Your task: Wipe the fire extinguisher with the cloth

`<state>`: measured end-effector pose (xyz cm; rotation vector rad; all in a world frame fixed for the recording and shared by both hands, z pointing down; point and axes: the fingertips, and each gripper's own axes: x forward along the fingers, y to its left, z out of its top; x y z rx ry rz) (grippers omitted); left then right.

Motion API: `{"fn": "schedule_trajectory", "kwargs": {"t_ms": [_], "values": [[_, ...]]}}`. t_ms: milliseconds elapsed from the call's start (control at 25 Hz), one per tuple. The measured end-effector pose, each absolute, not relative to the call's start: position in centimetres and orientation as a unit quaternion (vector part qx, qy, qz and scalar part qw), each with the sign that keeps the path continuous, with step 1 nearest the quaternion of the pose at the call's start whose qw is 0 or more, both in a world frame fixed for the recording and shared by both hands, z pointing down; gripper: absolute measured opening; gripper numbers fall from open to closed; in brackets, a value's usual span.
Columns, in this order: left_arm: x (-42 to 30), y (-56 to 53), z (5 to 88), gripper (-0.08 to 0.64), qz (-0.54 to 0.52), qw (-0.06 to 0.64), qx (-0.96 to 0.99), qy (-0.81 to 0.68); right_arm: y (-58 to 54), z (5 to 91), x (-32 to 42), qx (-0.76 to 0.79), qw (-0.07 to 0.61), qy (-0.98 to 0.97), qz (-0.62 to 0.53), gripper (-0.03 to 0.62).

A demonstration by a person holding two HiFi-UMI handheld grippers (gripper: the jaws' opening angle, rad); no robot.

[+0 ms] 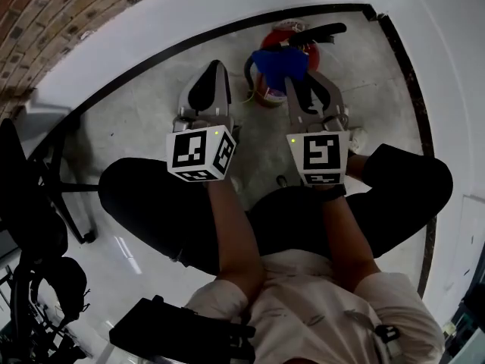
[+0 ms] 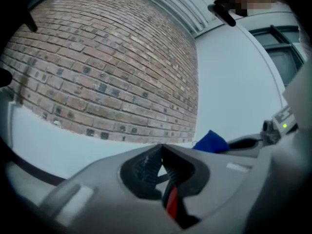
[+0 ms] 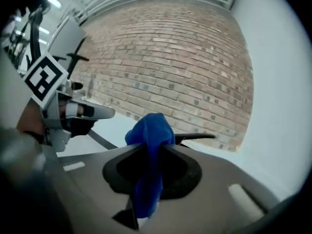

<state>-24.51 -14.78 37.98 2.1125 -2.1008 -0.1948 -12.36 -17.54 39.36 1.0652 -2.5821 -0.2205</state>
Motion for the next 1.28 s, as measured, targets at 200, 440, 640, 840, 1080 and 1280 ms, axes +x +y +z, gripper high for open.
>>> {"fn": "schedule_trajectory", "kwargs": {"t_ms": [200,440,640,840,1080,1280], "values": [[-23.7,-14.0,37.7,0.000,-0.065,0.074,0.704,-0.703,-18.9,40.9,-12.9,0.362,0.187,-0.911,-0.055,0.066],[-23.2,-13.1,37.9,0.000,-0.061,0.072,0.699,-0.709,-16.1,44.4,-14.6,0.321,0.217,-0.919,-0.072,0.064],[-23.2,-11.8,38.5,0.000,-0.060,0.077,0.690,-0.717,-15.8,54.1,-15.2,0.323,0.287,-0.896,-0.105,0.063],[-23.0,-11.1,39.7,0.000,-0.056,0.090,0.684,-0.722,-15.9,64.6,-15.6,0.318,0.348,-0.877,-0.094,0.063],[-23.9,-10.4,39.6,0.000,-0.043,0.083,0.680,-0.727,-15.2,74.6,-14.8,0.276,0.425,-0.860,-0.066,0.063],[-24.1,-10.3,40.1,0.000,-0.030,0.084,0.679,-0.728,-15.4,82.0,-12.3,0.238,0.519,-0.820,-0.046,0.063]]}}
